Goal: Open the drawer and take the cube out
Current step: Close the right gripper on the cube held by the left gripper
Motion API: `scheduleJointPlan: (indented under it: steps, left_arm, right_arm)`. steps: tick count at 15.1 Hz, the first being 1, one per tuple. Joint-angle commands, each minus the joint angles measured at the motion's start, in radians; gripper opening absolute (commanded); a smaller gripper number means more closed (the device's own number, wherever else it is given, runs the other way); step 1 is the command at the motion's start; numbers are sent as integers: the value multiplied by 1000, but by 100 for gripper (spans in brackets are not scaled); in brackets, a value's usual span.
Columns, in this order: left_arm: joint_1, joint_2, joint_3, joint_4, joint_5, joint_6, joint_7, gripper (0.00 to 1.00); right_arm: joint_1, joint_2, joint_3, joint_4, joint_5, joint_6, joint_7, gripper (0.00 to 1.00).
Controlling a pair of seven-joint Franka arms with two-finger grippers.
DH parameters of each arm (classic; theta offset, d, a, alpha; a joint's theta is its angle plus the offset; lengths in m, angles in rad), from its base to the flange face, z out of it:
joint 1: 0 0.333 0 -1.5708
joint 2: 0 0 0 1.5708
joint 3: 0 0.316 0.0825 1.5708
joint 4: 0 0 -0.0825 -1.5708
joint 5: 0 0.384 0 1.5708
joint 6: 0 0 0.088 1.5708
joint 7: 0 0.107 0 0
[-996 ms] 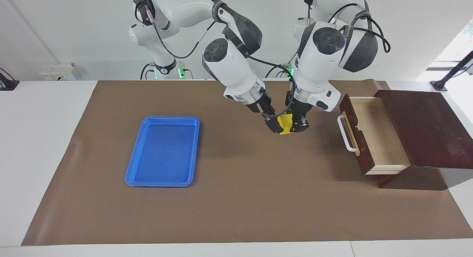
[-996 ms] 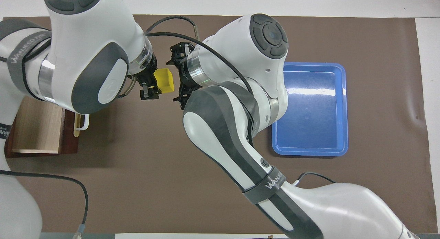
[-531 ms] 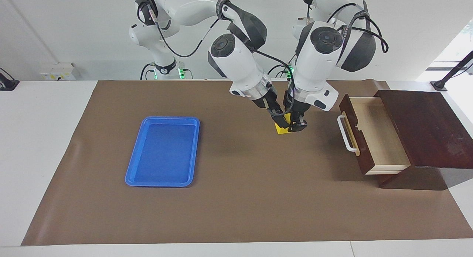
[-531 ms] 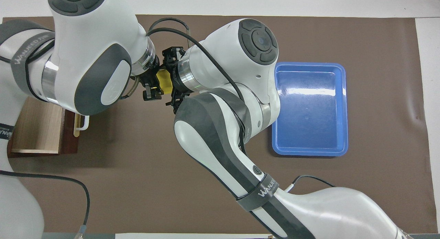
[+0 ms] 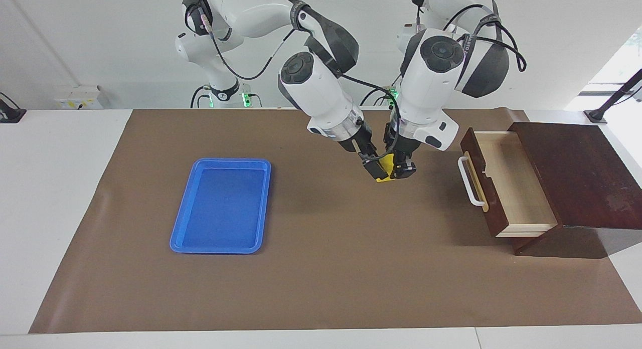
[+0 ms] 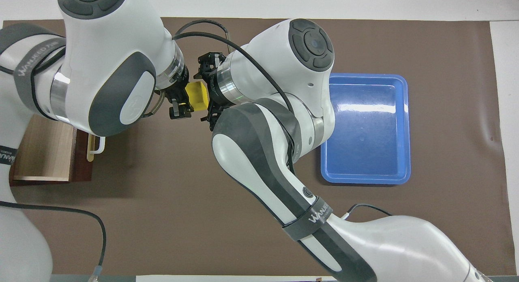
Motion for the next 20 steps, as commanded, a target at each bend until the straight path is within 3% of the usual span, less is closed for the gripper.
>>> scheduleJointPlan:
  steps: [1, 5, 6, 8, 9, 20]
  left_arm:
    - [-16, 13, 14, 23, -9, -2, -14, 0]
    - [-16, 11, 14, 21, -8, -5, -14, 0]
    - [-16, 11, 14, 21, -8, -5, -14, 0]
    - [-16, 11, 14, 21, -9, -2, -14, 0]
    - [-16, 11, 14, 21, -9, -2, -14, 0]
    - [-16, 8, 14, 11, -6, 7, -13, 0]
  right_arm:
    - [-9, -2, 8, -7, 15, 2, 10, 100]
    - [-8, -2, 8, -11, 16, 2, 12, 100]
    - [-8, -2, 8, -11, 16, 2, 12, 87]
    - [-6, -2, 8, -10, 28, 3, 12, 20]
    - [-4, -3, 8, -7, 33, 2, 12, 0]
    - [-26, -3, 10, 3, 44, -1, 5, 0]
